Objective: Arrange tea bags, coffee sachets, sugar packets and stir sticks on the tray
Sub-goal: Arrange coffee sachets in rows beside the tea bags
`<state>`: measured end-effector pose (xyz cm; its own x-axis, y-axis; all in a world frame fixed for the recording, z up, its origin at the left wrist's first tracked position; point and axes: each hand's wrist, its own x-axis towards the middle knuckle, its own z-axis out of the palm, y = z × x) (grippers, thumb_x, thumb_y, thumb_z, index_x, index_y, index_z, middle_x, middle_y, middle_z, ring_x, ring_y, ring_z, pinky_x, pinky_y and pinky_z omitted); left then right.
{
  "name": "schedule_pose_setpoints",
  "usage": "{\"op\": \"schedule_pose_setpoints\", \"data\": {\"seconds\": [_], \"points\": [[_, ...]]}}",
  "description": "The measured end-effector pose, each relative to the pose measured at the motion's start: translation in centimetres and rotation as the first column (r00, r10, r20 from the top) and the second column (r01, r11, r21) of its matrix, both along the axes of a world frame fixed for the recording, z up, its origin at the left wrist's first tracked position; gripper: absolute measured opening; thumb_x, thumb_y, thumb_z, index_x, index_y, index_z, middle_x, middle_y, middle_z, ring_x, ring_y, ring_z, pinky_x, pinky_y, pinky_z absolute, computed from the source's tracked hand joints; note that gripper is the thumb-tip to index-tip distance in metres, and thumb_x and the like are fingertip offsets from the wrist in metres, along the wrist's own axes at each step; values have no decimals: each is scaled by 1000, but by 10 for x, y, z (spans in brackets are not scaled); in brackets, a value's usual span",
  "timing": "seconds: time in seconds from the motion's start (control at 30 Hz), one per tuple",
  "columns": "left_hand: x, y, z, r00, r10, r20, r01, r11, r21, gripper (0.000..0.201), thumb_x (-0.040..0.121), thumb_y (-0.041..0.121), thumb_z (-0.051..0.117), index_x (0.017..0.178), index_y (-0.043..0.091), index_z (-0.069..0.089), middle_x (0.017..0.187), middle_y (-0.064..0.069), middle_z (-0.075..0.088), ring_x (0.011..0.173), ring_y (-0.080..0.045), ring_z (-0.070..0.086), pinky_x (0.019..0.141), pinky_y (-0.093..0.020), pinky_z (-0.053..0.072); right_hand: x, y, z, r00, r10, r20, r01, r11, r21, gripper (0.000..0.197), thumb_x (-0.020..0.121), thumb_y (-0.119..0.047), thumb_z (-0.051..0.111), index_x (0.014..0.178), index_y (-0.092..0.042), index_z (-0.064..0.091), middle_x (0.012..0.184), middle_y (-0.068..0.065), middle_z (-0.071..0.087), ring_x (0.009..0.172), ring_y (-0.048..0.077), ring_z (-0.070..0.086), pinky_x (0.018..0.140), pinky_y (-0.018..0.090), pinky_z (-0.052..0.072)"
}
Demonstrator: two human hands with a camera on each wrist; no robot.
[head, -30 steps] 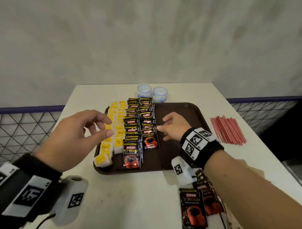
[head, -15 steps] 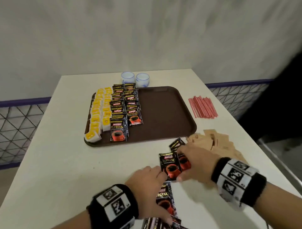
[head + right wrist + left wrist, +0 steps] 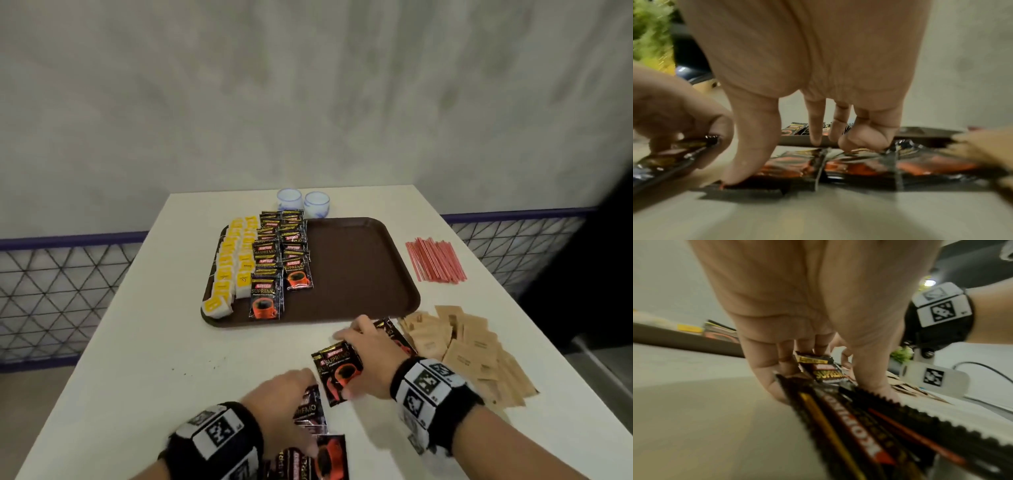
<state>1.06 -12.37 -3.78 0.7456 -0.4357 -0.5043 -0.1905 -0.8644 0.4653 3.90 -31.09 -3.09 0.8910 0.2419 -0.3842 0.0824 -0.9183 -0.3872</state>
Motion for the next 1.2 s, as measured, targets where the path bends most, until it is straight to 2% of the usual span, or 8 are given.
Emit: {"op": "schedule_pose_setpoints", "data": {"seconds": [0.13, 0.23, 0.4, 0.5, 0.6, 0.77, 0.9, 1.2], "points": [[10, 28, 4, 979, 178, 99, -167, 980, -104, 41, 74, 29, 74, 107, 34, 50, 109, 13, 57, 100, -7, 54, 89, -25, 46, 5, 10, -3, 998, -48, -28, 51, 990, 133, 56, 73, -22, 79, 121, -28, 51, 116, -12, 38, 111, 12, 49, 100, 29, 46], [13, 43, 10, 948, 273, 161, -244, 953, -180, 26, 81, 22, 68, 96, 37, 52, 102, 15, 59, 93, -4, 57, 83, -21, 49, 11, 12, -2, 995, -75, -71, 83, 990, 116, 66, 71, -22, 80, 126, -31, 43, 124, -8, 34, 112, 16, 49, 98, 31, 49], [12, 59, 15, 891, 434, 135, -376, 870, -320, 24, 85, 16, 65, 90, 37, 56, 93, 13, 66, 83, -2, 63, 70, -14, 50, 21, 12, -2, 996, -53, -73, 61, 992, 106, 49, 73, -17, 79, 110, -31, 49, 114, -7, 51, 104, 13, 55, 91, 29, 51], [12, 66, 18, 857, 504, 108, -438, 822, -363, 26, 84, 15, 67, 85, 38, 55, 87, 8, 68, 78, -3, 65, 66, -14, 49, 27, 8, 2, 994, -100, -33, 104, 972, 211, 27, 80, -12, 71, 96, -30, 57, 99, -8, 54, 87, 7, 57, 68, 18, 50], [15, 73, 20, 833, 547, 84, -471, 780, -413, 24, 83, 13, 69, 89, 34, 60, 83, 6, 71, 77, 0, 66, 66, -16, 51, 43, -4, 13, 988, -141, -55, 152, 917, 369, 25, 79, -9, 72, 82, -32, 62, 82, -9, 63, 73, 6, 61, 68, 23, 52], [16, 84, 23, 807, 586, 74, -487, 730, -480, 23, 83, 10, 68, 91, 31, 62, 85, 19, 70, 80, 2, 65, 64, -13, 47, 99, -2, 35, 944, -331, -12, 285, 795, 535, 21, 81, 0, 68, 87, -19, 61, 76, 4, 63, 58, 9, 57, 51, 16, 44], [17, 92, 25, 782, 622, 41, -535, 704, -468, 25, 81, 13, 70, 93, 33, 63, 85, 11, 72, 80, 0, 67, 67, -14, 49, 154, 28, 17, 914, -404, 39, 339, 813, 473, 27, 76, -4, 74, 78, -26, 58, 82, 4, 64, 74, 20, 63, 71, 34, 56], [24, 110, 31, 791, 607, 71, -510, 720, -471, 30, 80, 23, 72, 94, 44, 56, 85, 50, 54, 88, 23, 54, 64, -9, 48, 200, 70, -16, 860, -509, 24, 468, 808, 357, 18, 78, -6, 73, 83, -17, 60, 98, 9, 67, 86, 28, 69, 80, 41, 58]]}}
